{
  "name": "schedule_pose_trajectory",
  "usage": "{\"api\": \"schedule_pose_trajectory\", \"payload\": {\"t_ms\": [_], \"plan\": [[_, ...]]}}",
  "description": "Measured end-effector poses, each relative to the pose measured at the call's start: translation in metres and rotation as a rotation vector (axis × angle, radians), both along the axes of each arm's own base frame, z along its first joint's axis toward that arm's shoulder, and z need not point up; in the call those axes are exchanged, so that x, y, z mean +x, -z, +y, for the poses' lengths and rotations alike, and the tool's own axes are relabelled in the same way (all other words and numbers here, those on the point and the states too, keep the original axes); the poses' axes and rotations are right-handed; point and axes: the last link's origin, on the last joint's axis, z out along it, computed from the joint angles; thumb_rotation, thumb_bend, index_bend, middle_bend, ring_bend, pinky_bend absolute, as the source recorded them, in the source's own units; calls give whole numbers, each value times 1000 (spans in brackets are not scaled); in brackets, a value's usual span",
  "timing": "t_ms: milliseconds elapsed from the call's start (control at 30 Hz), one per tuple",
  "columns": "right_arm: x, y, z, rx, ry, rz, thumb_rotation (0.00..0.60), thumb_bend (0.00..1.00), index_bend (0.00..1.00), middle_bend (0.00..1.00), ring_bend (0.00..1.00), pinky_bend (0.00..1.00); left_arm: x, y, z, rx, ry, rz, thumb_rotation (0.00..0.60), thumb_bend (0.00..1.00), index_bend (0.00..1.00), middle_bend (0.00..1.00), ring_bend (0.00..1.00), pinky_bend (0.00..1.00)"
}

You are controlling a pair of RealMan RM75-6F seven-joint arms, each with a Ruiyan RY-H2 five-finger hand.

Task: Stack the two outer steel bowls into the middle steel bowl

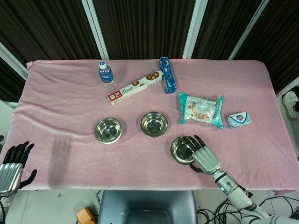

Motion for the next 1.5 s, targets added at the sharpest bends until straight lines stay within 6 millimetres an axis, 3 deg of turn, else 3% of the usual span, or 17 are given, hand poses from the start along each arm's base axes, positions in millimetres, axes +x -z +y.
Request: {"api": "schedule_pose_trajectory", "payload": {"t_ms": [233,400,567,867,1067,1267,1400,1500], "plan": [[-3,1,0,-1,17,10,600,397,539,0,0,0,0,0,0,-1,-1,-1,600,363,0,16,0,17],[-1,7,-5,5,21,24,600,625,693,10,0,0,0,0,0,-3,-2,0,600,363,0,16,0,19],[2,9,-10,-2,22,16,600,647,774,31,0,0,0,-1,-1,5,1,-3,600,364,0,16,0,19],[18,-5,-21,-83,-15,-18,600,652,763,32,0,0,0,-3,-3,4,8,-11,600,364,0,16,0,19],[52,-20,-52,-191,-72,-9,600,651,747,32,0,0,0,-4,-3,8,7,-14,600,364,0,17,0,19],[105,-27,-91,-306,-132,42,600,652,746,32,0,0,-1,-8,-4,20,5,-24,600,364,0,17,0,19],[148,-13,-113,-329,-159,68,600,652,738,33,0,0,-2,-10,-4,23,0,-32,600,363,0,17,0,19],[169,4,-124,-315,-167,75,600,652,728,33,0,0,-3,-12,-5,24,1,-38,600,364,0,17,0,19]]}}
